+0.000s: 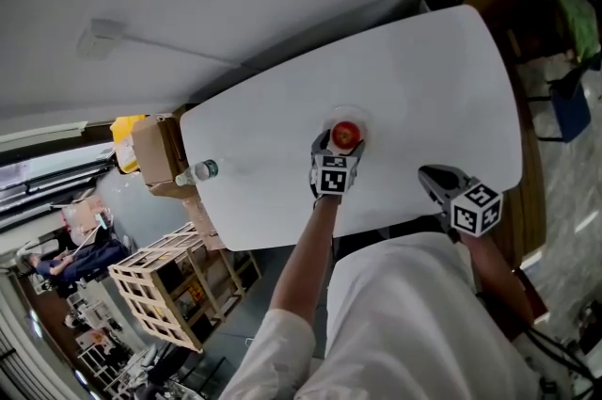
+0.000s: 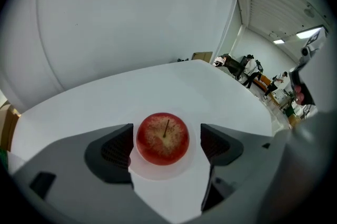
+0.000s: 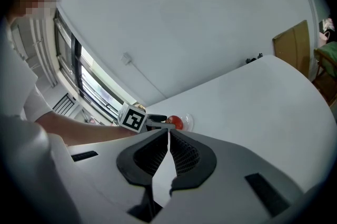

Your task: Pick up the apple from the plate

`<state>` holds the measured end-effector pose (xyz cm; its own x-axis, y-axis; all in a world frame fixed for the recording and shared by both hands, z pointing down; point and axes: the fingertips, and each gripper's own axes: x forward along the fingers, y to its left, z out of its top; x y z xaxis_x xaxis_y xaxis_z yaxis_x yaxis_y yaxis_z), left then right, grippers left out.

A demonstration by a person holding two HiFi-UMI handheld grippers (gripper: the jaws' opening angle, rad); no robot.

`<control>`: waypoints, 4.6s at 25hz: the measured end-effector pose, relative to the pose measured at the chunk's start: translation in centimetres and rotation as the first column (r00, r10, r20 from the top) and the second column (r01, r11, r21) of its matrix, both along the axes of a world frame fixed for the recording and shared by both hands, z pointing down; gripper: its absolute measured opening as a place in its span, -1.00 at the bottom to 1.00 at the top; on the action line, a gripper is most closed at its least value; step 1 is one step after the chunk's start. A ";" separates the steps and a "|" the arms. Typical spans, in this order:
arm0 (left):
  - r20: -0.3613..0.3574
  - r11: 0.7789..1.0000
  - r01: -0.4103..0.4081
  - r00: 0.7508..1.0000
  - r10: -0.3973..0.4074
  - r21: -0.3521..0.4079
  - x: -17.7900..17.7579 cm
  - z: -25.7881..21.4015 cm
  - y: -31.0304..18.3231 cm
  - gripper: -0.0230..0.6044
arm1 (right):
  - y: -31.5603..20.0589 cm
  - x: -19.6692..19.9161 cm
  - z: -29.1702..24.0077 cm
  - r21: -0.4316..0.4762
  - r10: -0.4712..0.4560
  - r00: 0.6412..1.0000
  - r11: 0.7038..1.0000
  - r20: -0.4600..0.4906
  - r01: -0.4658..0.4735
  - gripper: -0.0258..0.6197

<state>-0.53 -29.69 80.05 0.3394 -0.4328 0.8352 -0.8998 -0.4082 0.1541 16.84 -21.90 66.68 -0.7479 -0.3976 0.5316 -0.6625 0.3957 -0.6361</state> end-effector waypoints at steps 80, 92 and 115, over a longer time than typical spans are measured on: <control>-0.368 0.966 0.072 0.929 0.025 0.248 -10.4 -18.7 16.1 0.36 | 11.0 -12.8 -6.7 0.208 -0.021 0.997 0.977 -0.069 0.035 -0.80; -0.395 0.950 0.047 0.915 0.083 0.308 -13.4 -21.6 22.1 0.36 | 17.1 -14.7 -8.1 0.276 0.004 0.995 0.961 -0.098 0.023 -0.80; -0.405 0.938 0.027 0.906 0.123 0.345 -11.5 -24.4 26.0 0.36 | 19.4 -11.8 -10.0 0.323 0.037 0.995 0.946 -0.092 -0.005 -0.80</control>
<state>-12.07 -3.66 55.67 0.6484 -0.6343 0.4209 -0.7612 -0.5433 0.3540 5.02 -2.48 56.70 -0.6896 -0.5745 0.4409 -0.7241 0.5545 -0.4101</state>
